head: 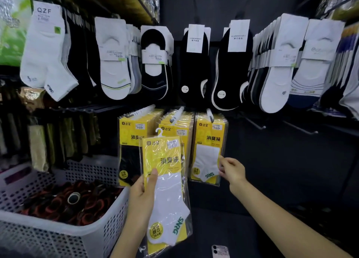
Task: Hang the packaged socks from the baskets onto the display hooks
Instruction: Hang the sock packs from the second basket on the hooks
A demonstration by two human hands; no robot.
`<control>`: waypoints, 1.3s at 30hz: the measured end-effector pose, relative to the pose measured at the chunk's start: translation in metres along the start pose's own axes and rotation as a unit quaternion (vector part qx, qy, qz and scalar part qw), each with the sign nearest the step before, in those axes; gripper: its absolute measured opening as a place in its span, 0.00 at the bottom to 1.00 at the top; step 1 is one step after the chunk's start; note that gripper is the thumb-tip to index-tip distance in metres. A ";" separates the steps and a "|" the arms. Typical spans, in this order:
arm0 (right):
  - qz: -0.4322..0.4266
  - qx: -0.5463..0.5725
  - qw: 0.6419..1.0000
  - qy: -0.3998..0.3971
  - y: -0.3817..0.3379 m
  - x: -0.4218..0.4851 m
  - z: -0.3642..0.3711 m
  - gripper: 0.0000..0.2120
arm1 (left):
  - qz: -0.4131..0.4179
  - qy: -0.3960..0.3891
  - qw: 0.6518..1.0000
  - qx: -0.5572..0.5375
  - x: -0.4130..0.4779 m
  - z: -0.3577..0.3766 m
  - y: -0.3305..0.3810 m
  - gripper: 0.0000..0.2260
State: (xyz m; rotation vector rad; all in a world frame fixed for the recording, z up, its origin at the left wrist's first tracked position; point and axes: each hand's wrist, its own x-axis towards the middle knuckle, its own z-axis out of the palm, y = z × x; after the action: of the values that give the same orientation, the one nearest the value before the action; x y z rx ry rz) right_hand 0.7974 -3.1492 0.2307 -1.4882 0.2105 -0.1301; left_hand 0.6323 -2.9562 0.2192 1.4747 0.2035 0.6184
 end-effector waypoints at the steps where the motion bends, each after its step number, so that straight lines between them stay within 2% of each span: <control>1: -0.001 0.008 0.999 -0.054 -0.003 -0.015 0.000 0.08 | -0.002 -0.011 1.000 -0.007 -0.001 0.002 0.000 0.18; 5: -0.022 0.006 0.964 -0.263 -0.011 -0.074 0.003 0.13 | -0.007 -0.051 0.998 -0.042 -0.006 0.017 -0.001 0.17; 8: -0.055 -0.003 0.949 -0.309 -0.011 -0.099 0.001 0.10 | -0.011 -0.079 0.995 -0.056 -0.011 0.027 -0.002 0.16; 11: -0.078 0.026 0.956 -0.282 -0.009 -0.103 -0.010 0.05 | -0.011 -0.106 0.993 -0.056 -0.015 0.032 -0.001 0.17; 16: -0.098 0.121 0.976 -0.154 -0.014 -0.089 -0.034 0.05 | -0.015 -0.204 0.978 -0.048 -0.023 0.042 -0.001 0.14; 20: -0.108 0.115 0.984 -0.085 -0.029 -0.074 -0.043 0.05 | -0.026 -0.249 0.967 -0.039 -0.028 0.050 -0.003 0.15; 27: -0.117 0.019 0.991 -0.058 -0.042 -0.049 -0.020 0.08 | -0.044 -0.234 0.971 -0.026 -0.023 0.055 -0.018 0.14; 31: -0.084 0.028 0.996 -0.027 -0.041 -0.028 -0.004 0.08 | -0.046 -0.224 0.973 -0.015 -0.003 0.063 -0.022 0.20; 34: -0.053 0.039 0.998 -0.015 -0.041 -0.007 0.005 0.08 | -0.051 -0.228 0.972 -0.006 0.019 0.078 -0.028 0.07; 35: -0.037 0.044 0.998 -0.019 -0.041 0.000 0.007 0.09 | -0.052 -0.224 0.973 -0.004 0.026 0.084 -0.031 0.06; 39: 0.021 0.050 0.997 -0.051 -0.032 0.016 0.004 0.08 | -0.067 -0.201 0.977 0.007 0.045 0.105 -0.045 0.08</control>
State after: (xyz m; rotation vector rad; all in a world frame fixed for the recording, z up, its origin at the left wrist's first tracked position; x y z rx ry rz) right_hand 0.8148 -3.1514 0.2624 -1.3862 0.1502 -0.0308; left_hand 0.7329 -3.0235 0.1977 1.5519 -0.0078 0.2016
